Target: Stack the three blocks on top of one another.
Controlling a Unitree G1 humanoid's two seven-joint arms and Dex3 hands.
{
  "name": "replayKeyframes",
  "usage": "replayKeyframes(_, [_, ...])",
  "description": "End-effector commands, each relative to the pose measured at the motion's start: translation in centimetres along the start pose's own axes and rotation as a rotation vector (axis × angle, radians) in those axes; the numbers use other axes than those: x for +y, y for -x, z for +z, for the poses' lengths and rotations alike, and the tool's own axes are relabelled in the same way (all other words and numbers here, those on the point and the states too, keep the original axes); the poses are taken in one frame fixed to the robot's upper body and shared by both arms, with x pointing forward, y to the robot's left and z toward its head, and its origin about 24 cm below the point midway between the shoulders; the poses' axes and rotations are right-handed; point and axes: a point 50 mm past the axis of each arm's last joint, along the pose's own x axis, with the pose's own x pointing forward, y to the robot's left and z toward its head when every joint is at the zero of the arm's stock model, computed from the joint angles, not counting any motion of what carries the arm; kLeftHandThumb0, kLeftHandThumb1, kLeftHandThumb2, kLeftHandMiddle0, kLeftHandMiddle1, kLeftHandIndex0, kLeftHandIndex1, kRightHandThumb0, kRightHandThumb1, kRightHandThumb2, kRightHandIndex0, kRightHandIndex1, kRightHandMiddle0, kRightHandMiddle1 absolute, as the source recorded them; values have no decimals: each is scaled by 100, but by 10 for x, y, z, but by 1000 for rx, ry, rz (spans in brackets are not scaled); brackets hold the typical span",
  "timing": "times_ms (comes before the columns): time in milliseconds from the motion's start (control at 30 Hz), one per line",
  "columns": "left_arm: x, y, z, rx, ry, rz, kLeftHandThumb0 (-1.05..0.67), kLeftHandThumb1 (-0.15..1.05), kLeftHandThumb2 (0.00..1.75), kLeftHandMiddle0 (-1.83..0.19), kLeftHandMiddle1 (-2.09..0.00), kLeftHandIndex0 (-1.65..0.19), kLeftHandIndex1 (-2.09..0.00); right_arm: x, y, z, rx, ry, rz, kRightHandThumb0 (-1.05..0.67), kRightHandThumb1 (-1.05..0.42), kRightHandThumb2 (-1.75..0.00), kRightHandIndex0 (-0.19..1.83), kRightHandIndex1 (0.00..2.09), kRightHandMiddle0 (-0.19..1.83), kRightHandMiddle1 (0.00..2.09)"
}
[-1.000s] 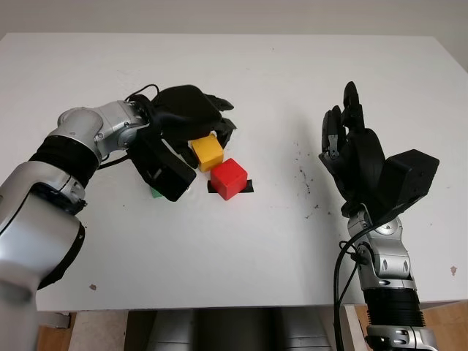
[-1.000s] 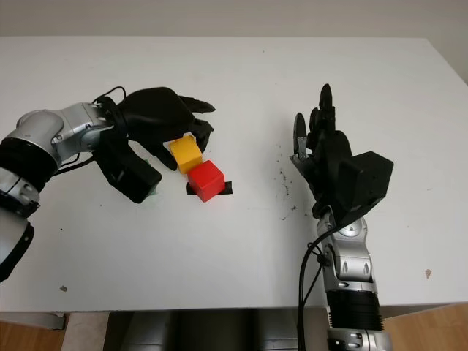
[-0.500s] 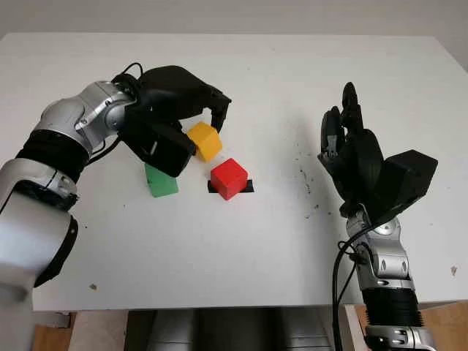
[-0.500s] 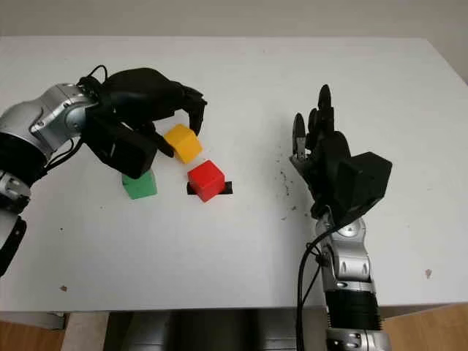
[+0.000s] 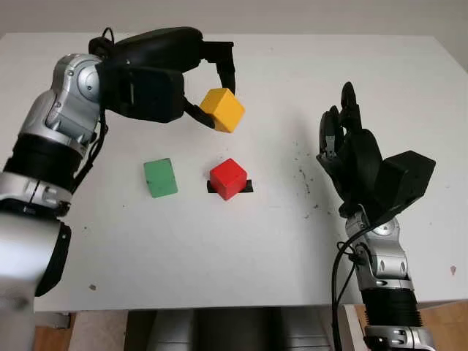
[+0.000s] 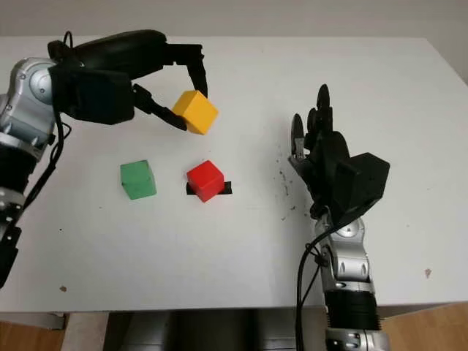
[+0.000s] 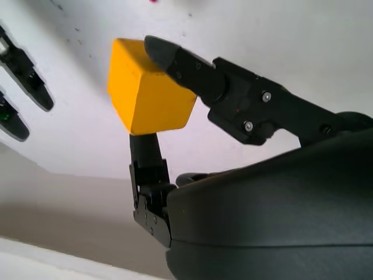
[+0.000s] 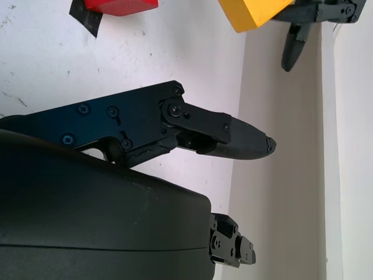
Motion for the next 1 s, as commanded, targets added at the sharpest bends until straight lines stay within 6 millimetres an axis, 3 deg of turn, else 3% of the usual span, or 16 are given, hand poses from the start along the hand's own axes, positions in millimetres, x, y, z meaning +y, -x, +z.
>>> replayKeyframes(0, [-2,5,4,-35,84,18,-40,97,6,-20,-5,-26,-168,-1,-1,3,-18,2,1,-59,-105,-61,-13,6,-14,6])
replayKeyframes(267, [-27,17,8,22,217,-86,-40,97,5,-21,-5,-24,-169,-1,-2,4,-14,6,6,-59,-105,-59,-13,6,-14,6])
replayKeyframes(567, [-27,16,21,50,10,-149,-38,99,6,-15,-4,-18,-169,3,-5,4,-19,-20,21,-58,-105,-56,-15,5,-15,5])
replayKeyframes(967, [-22,5,33,-75,-267,-110,-37,97,5,-18,-6,-25,-166,4,-3,2,-10,-16,14,-61,-105,-55,-14,6,-14,6])
